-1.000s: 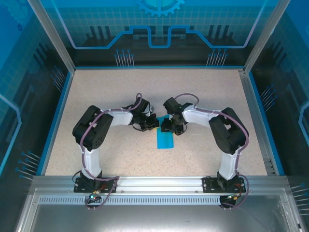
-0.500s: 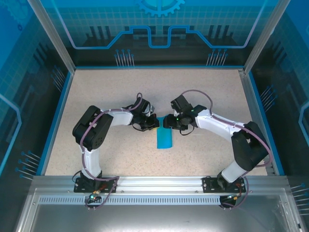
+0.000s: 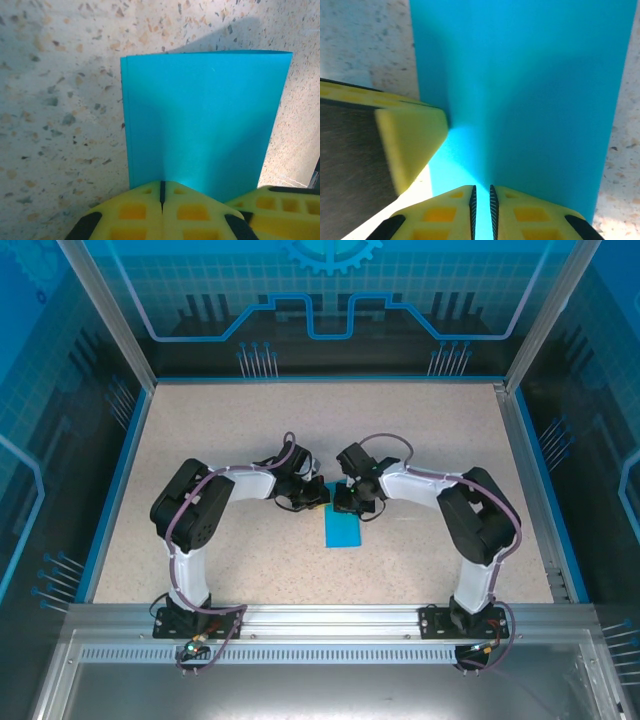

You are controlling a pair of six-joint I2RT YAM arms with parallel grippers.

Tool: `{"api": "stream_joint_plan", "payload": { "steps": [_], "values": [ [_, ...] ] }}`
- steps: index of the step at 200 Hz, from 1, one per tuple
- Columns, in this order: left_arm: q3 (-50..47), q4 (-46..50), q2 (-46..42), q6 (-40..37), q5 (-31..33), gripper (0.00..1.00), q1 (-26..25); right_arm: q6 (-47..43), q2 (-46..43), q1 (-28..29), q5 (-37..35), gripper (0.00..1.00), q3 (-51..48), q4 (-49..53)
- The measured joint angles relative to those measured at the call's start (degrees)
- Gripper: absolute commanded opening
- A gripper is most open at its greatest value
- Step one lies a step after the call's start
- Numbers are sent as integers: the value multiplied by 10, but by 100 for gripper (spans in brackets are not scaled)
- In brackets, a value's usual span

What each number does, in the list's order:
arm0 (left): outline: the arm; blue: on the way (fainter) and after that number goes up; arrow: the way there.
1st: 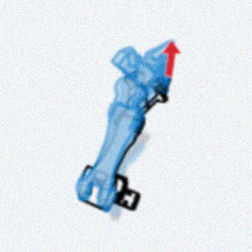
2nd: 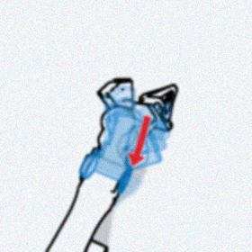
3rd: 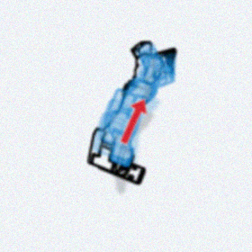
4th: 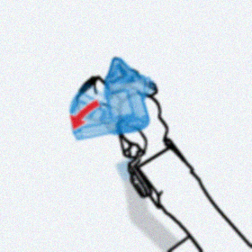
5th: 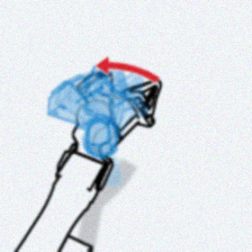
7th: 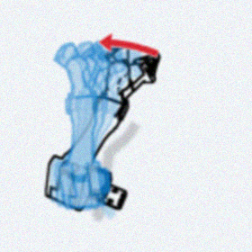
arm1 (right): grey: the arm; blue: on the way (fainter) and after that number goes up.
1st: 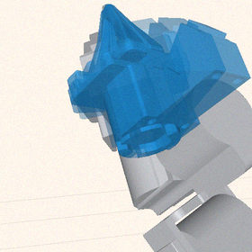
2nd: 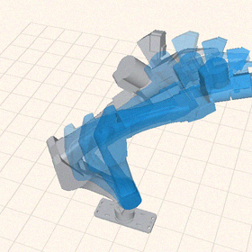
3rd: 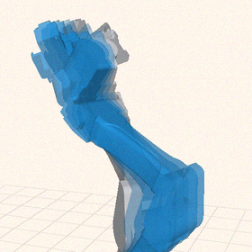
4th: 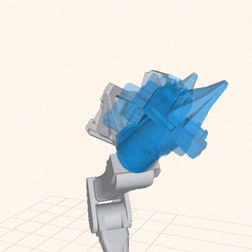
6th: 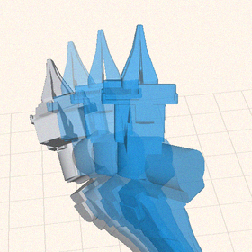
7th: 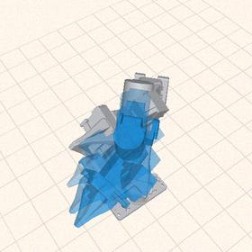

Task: Fold a paper plane with a square sheet of paper (pick it up from the middle)
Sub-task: Fold the square sheet of paper in half at the center of the table.

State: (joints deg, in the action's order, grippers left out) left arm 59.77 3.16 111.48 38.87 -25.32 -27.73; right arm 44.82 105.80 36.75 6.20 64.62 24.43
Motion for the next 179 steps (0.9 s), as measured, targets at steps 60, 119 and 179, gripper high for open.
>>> {"api": "stream_joint_plan", "payload": {
  "steps": [60,119,179],
  "values": [
    [0,1,0,0,2,0,-1,0,9,-15,3,17,-16,-15],
    [0,2,0,2,6,0,-2,-1,-11,-28,25,17,-62,-71],
    [0,2,0,1,7,0,-2,-16,-76,-61,28,18,-155,-128]
  ]
}}
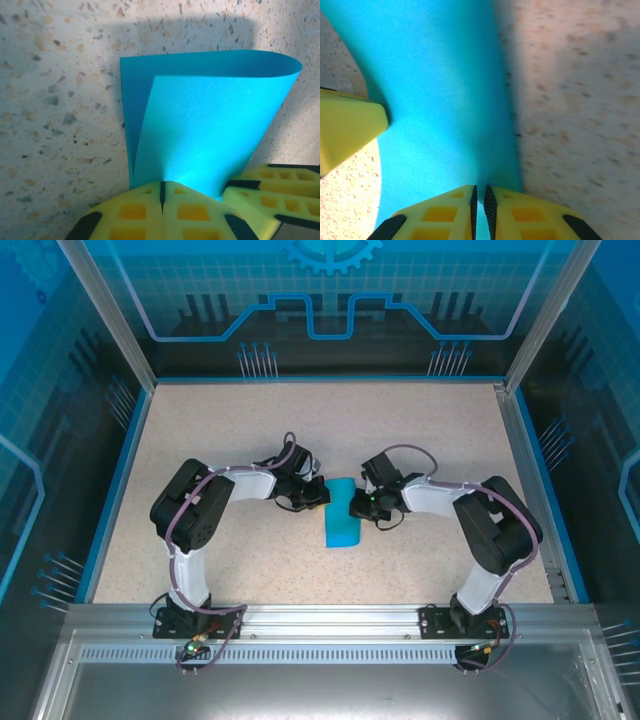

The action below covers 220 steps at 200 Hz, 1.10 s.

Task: Fold a paper plane with a square sheet of paper (pick it up from the middle)
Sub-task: Fold the square sheet of paper in half at the center of the table.

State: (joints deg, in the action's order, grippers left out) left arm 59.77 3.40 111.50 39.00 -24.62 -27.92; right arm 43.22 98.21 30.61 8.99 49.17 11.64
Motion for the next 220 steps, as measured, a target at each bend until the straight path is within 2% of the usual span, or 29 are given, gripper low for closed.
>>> {"api": "stream_joint_plan", "payload": {
  "steps": [66,123,177,220],
  "values": [
    [2,4,0,0,1,0,0,-28,-75,2,-25,17,4,31],
    [4,7,0,-1,2,0,0,-41,21,14,12,10,71,-17],
    [5,9,0,-1,3,0,-1,-40,66,5,30,9,57,-59],
    [4,9,0,-2,3,0,-1,-21,60,-23,78,9,5,-145]
  ]
}}
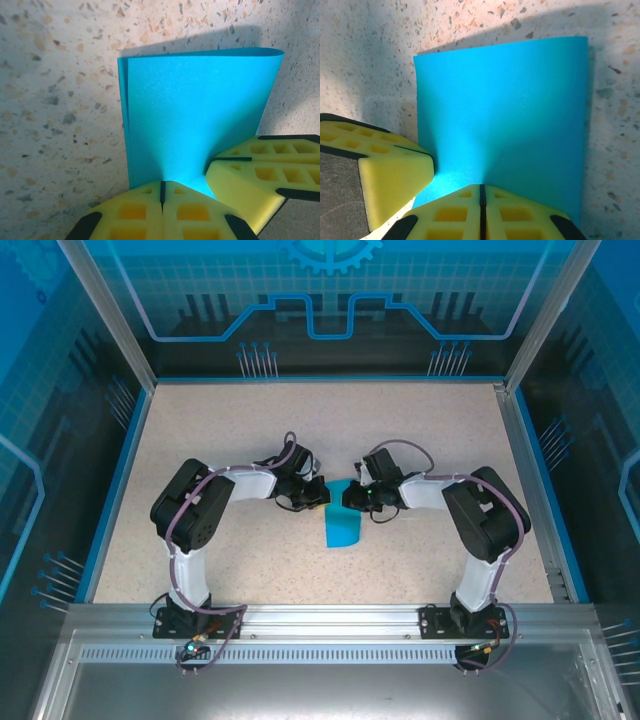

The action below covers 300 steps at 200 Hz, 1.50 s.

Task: Fold a paper plane with a square sheet of paper (pick it up from the middle)
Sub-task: Fold the square sheet of paper in half at the center of the table.

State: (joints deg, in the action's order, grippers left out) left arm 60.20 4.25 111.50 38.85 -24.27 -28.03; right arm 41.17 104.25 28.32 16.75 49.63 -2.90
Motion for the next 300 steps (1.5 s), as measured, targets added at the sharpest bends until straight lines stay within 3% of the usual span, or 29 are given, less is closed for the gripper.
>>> {"api": "stream_joint_plan", "payload": {
  "steps": [31,72,111,144,187,220,300],
  "values": [
    [0,0,0,0,0,0,0,10,-14,-18,-2,9,-23,-22],
    [-1,-1,0,0,0,0,0,10,-49,-40,-70,9,-31,10],
    [-1,-1,0,0,0,0,0,1,-79,-10,-97,9,-20,35],
    [-1,-1,0,0,0,0,0,-3,-70,28,-87,9,22,36],
    [-1,0,0,0,0,0,0,-3,-8,28,-73,9,61,27],
    [-1,0,0,0,0,0,0,-1,32,12,-57,9,62,21],
    [-4,-3,-1,0,0,0,0,11,37,-34,-20,9,48,-11]
  ]
}}
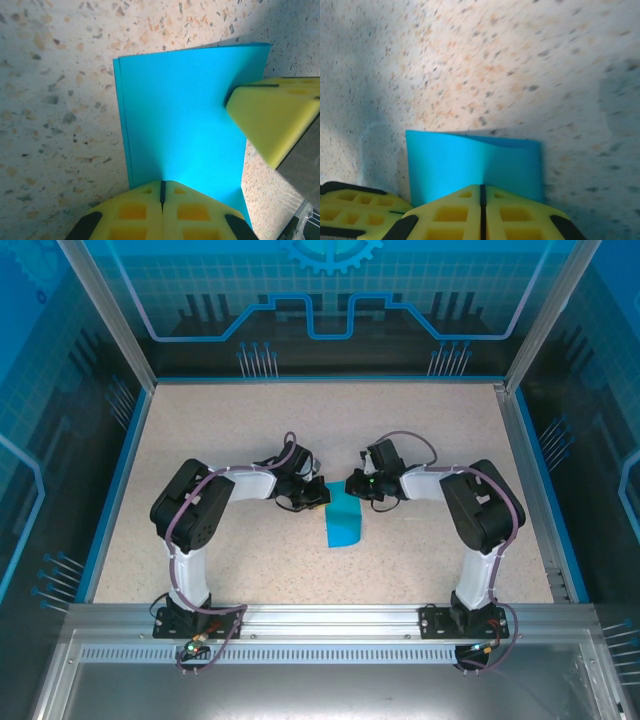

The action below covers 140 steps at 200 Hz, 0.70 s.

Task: Fold a paper plane with a square sheet of paper (pick it up from the middle)
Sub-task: Fold the square sheet of paper in half at the center of the table.

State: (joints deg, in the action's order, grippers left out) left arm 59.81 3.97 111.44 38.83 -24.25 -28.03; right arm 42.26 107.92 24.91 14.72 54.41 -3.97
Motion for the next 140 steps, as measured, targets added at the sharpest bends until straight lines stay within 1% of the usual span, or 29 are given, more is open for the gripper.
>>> {"api": "stream_joint_plan", "payload": {
  "steps": [33,59,81,99,115,140],
  "values": [
    [-1,-2,0,0,0,0,0,2,-2,-17,0,9,-1,-1],
    [-1,-2,0,0,0,0,0,2,-23,-17,-35,9,-6,8],
    [-1,-2,-1,0,0,0,0,1,-75,-2,-69,9,-15,20],
    [-1,-2,-1,0,0,0,0,0,-101,21,-73,9,-9,18],
    [-1,-2,-1,0,0,0,0,-1,-92,37,-69,9,6,17],
    [-1,-2,-1,0,0,0,0,0,-42,42,-55,9,27,13]
  ]
}}
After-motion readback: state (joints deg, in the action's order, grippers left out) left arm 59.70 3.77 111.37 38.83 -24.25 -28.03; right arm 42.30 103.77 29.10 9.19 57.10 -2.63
